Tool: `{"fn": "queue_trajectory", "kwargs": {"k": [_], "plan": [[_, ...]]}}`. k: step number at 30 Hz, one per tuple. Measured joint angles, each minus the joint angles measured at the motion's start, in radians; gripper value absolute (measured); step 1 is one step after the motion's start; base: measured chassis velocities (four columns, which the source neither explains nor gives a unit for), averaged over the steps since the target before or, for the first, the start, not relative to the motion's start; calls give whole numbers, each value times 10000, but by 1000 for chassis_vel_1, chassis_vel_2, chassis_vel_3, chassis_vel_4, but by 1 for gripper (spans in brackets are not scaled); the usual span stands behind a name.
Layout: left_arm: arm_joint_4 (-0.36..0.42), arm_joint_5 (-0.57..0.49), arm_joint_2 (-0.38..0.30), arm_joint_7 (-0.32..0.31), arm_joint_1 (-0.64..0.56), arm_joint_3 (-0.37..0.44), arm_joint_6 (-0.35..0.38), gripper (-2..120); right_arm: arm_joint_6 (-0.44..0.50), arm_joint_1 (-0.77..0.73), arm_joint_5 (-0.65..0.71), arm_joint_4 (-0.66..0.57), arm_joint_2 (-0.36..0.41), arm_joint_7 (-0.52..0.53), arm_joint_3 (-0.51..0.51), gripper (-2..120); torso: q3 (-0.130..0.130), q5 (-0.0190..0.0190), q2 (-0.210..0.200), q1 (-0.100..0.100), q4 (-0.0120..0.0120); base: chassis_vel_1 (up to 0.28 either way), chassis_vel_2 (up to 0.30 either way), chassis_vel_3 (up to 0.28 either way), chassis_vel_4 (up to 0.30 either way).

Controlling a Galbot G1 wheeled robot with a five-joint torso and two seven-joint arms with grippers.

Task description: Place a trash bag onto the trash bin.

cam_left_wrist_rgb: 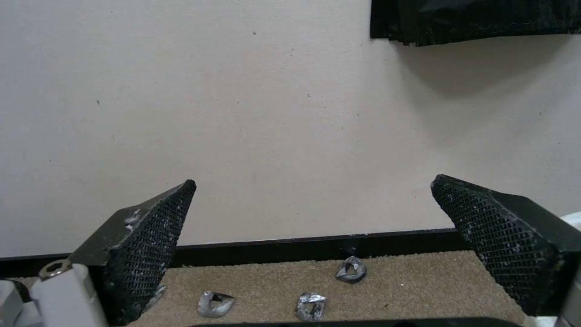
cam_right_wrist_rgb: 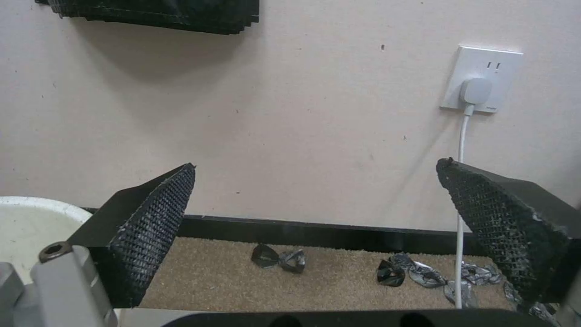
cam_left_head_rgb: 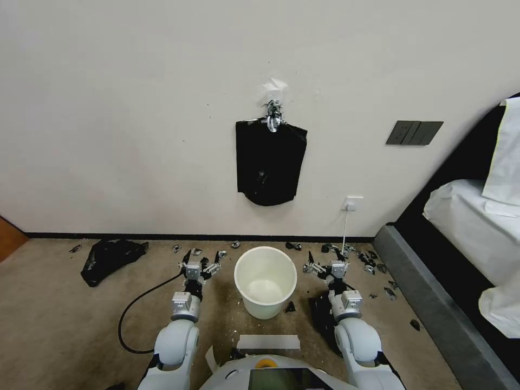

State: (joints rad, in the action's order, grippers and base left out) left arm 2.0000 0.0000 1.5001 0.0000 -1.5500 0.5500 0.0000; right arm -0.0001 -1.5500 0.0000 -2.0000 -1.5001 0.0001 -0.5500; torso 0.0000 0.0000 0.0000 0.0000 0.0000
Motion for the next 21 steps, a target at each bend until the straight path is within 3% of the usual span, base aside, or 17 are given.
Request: {"fn": "queue_trajectory", "kwargs": {"k": [21], "plan": [[0,0,0,0,0,0,0,100,0,-1,0,0,0,0,0,100,0,0,0,0,0,0,0,0,0]]}}
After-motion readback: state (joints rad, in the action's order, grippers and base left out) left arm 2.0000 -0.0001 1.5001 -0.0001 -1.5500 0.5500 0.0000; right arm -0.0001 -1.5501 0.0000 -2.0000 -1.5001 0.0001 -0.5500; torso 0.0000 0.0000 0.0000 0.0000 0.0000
